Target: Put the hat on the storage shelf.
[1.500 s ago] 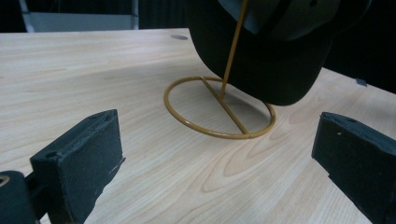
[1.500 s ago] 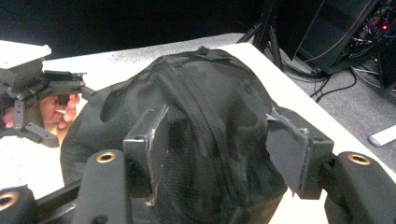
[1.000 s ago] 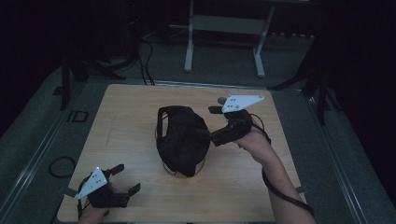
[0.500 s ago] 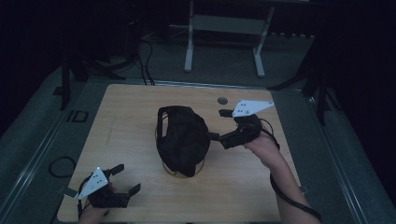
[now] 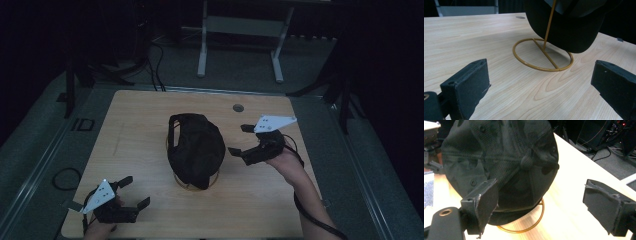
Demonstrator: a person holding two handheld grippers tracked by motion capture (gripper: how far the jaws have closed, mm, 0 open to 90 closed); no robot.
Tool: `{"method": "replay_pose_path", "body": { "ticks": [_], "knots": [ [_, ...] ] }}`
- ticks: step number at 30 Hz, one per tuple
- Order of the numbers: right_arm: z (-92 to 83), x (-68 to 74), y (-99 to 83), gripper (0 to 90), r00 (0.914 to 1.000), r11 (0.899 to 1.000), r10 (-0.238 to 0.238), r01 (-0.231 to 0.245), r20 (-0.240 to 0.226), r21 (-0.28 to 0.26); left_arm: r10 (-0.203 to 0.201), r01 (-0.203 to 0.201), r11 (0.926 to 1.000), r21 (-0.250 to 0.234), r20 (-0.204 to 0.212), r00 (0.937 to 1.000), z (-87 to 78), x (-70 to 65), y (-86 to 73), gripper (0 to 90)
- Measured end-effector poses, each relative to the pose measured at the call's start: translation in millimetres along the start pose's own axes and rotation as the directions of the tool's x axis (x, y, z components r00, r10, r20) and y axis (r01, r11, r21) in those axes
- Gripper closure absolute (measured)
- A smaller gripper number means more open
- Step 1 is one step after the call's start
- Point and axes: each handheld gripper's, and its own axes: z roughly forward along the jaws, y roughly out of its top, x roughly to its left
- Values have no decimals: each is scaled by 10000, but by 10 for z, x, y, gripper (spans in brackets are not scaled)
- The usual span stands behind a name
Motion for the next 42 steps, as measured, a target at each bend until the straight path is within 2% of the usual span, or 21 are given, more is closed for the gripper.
{"method": "replay_pose_path", "body": {
  "ticks": [5, 15, 23, 26, 31, 42],
  "knots": [
    [1, 19, -88, 127, 10000, 9999, -76, 76, 52, 69, 17, -18, 10000, 14, 16, 10000, -4, 0, 0, 23],
    [1, -2, -311, 131, 9998, 9996, 200, -201, 60, 181, 15, -16, 10000, 28, 105, 9999, 3, -4, 0, 23],
    [50, 20, -507, 130, 9995, 9996, 246, -244, -189, 119, 43, -44, 10000, 63, 103, 9999, 6, -12, -2, 23],
    [81, 28, -601, 131, 9990, 9992, 379, -376, -256, 107, 54, -55, 10000, 56, 101, 9999, 6, -15, 0, 23],
    [167, 40, -753, 130, 9992, 9989, 389, -386, -111, 283, 123, -125, 9997, -207, -130, 9998, -17, -12, 12, 23],
    [331, 45, -1062, 130, 9976, 9955, 634, -613, -264, 728, 86, -87, 9999, -123, -81, 9999, -13, -6, 3, 23]
  ]
}}
